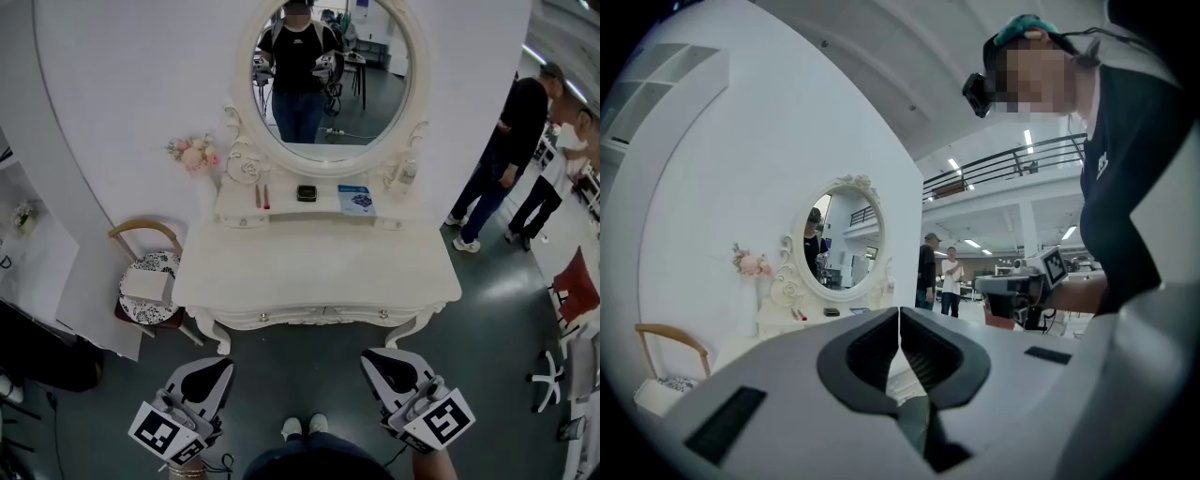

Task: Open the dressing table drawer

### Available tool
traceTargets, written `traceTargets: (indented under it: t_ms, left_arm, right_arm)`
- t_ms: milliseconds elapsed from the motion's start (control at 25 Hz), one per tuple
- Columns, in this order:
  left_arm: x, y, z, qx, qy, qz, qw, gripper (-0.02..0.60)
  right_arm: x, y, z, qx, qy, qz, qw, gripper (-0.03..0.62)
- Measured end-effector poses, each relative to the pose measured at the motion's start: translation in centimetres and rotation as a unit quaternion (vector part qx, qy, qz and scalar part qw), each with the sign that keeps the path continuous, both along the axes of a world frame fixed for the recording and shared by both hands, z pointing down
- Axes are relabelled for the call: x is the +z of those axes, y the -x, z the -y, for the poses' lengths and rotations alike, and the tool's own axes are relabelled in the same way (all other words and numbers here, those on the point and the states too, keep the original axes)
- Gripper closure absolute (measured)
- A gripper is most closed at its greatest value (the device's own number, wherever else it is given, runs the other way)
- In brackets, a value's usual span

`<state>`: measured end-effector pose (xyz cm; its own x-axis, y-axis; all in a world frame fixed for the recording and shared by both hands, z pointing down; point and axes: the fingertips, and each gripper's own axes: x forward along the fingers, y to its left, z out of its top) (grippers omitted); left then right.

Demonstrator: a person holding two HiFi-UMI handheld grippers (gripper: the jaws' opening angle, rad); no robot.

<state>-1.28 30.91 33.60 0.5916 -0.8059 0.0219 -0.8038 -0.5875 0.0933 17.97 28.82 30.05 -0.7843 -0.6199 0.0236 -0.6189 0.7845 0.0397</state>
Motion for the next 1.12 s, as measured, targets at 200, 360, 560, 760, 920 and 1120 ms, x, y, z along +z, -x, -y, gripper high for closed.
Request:
traceTargets:
  t_ms: [200, 360, 560, 760, 920, 1120]
  left_arm:
    - [0.5, 1.7, -1.0, -0.007, -0.001, 0.002, 1.0000, 0.561]
    - [1.4, 2.8, -1.9, -0.015, 0.010, 0.000, 0.9998, 0.561]
    - [2.3, 4.1, -2.1, -0.029, 0.023, -0.002, 0.9993, 0.561]
    - [2.5, 4.9, -0.8, -0.049, 0.027, -0.006, 0.9984, 0.561]
    - [2.5, 5.0, 0.8, -0.060, 0.029, -0.008, 0.9977, 0.561]
    - [3.0, 5.5, 3.8, -0.073, 0.042, -0.010, 0.9964, 0.561]
  right_arm:
    - [0.7, 1.9, -0.1, -0.011, 0.019, 0.012, 1.000, 0.574]
    - [1.6, 3.8, -0.9, -0.033, 0.027, 0.009, 0.999, 0.574]
    - [1.5, 5.0, 0.1, -0.044, 0.024, 0.015, 0.999, 0.574]
    - [1.7, 5.8, 2.4, -0.049, 0.030, 0.014, 0.998, 0.574]
    - [2.1, 6.9, 4.8, -0.071, 0.033, 0.016, 0.997, 0.574]
    - [2.3, 8.5, 8.3, -0.096, 0.041, 0.010, 0.994, 0.574]
